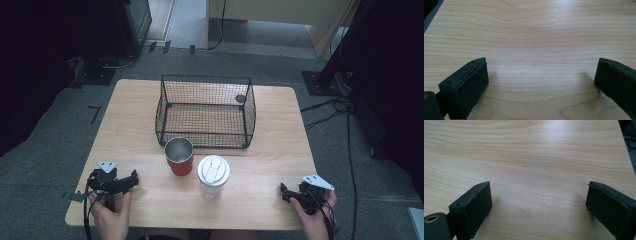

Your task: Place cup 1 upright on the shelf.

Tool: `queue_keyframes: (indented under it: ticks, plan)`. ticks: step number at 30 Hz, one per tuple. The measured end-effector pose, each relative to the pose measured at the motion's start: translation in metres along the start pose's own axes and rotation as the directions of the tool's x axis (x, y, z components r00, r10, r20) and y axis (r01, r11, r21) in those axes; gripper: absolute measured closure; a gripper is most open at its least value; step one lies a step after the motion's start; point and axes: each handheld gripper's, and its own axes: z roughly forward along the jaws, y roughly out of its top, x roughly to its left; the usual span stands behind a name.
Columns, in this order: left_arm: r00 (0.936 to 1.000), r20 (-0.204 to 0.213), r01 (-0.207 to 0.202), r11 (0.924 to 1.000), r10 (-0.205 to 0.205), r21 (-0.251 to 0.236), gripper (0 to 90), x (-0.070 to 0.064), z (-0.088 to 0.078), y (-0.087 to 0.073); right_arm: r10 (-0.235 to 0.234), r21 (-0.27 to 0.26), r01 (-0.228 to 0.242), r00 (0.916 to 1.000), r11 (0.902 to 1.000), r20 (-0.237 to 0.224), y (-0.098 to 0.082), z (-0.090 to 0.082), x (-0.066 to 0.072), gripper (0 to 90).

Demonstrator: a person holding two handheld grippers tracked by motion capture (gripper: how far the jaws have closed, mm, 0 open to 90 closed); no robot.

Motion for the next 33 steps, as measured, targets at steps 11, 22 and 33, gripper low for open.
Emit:
queue_keyframes:
  ticks: [11,22,33]
  plan:
    - [0.9999,0.01,-0.01,0.9999,0.01,0.0,0.0,-0.001,0.0,0.0,0.004,0.0,-0.004,1.0,1.0,0.004,0.0,0.0,0.0,6.2]
    - [0.9941,0.098,-0.045,0.9988,0.047,-0.018,0.0,-0.018,-0.016,-0.001,0.004,0.0,-0.004,1.0,1.0,0.003,0.0,0.0,0.0,6.2]
    - [0.9703,0.199,-0.125,0.9893,0.138,-0.076,0.0,-0.048,-0.027,0.012,0.004,0.0,-0.004,1.0,1.0,0.003,0.0,0.0,0.0,6.2]
